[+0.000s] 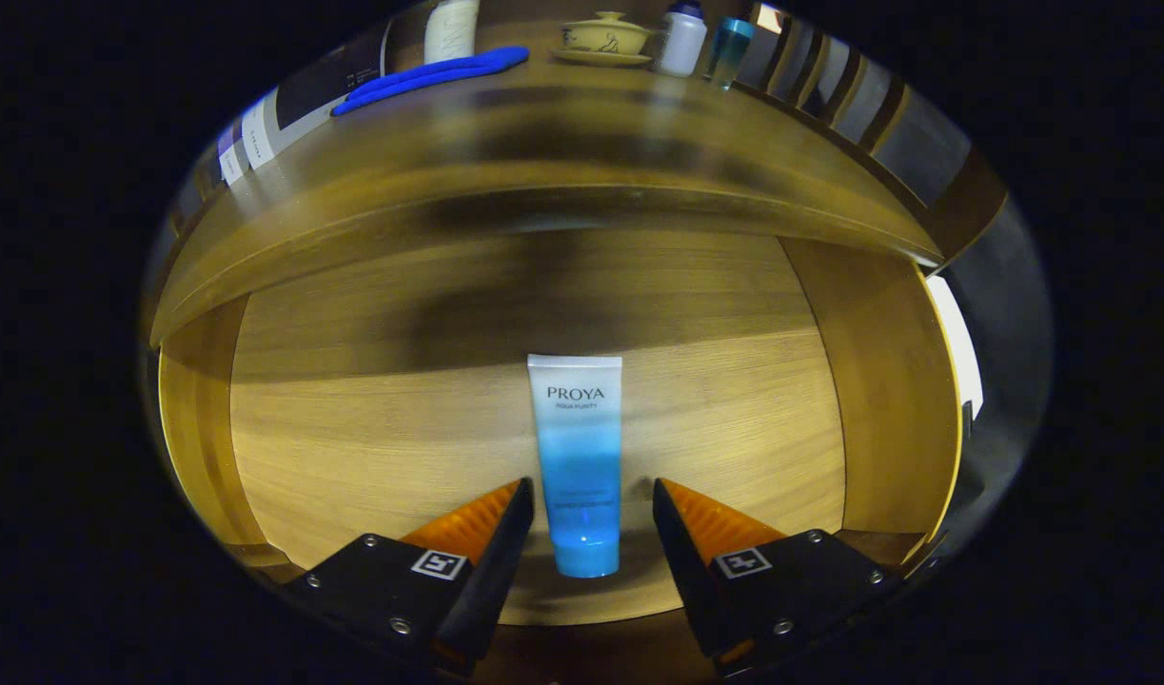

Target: Pull open the drawer, take out the items inside it, and place them on the countertop above the cabinet.

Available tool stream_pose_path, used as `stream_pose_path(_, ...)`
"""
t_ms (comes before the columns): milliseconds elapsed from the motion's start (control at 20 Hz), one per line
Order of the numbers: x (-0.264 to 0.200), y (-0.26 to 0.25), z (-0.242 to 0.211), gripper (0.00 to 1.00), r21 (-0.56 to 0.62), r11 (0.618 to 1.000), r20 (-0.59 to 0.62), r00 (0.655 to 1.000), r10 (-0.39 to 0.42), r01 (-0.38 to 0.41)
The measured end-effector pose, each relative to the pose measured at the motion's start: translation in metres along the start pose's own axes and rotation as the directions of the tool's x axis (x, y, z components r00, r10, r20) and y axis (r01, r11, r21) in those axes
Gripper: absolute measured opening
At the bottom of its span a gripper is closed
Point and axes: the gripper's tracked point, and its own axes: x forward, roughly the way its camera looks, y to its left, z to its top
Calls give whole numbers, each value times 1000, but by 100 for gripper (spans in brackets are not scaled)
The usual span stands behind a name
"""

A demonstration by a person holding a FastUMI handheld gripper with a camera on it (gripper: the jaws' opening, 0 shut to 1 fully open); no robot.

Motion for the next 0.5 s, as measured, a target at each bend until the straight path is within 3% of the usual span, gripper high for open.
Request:
stream_pose_path(250,5,9,-2,49,36,999,11,999,36,-37)
stream_pose_path(500,-4,9,-4,35,42,998,25,999,41,-42)
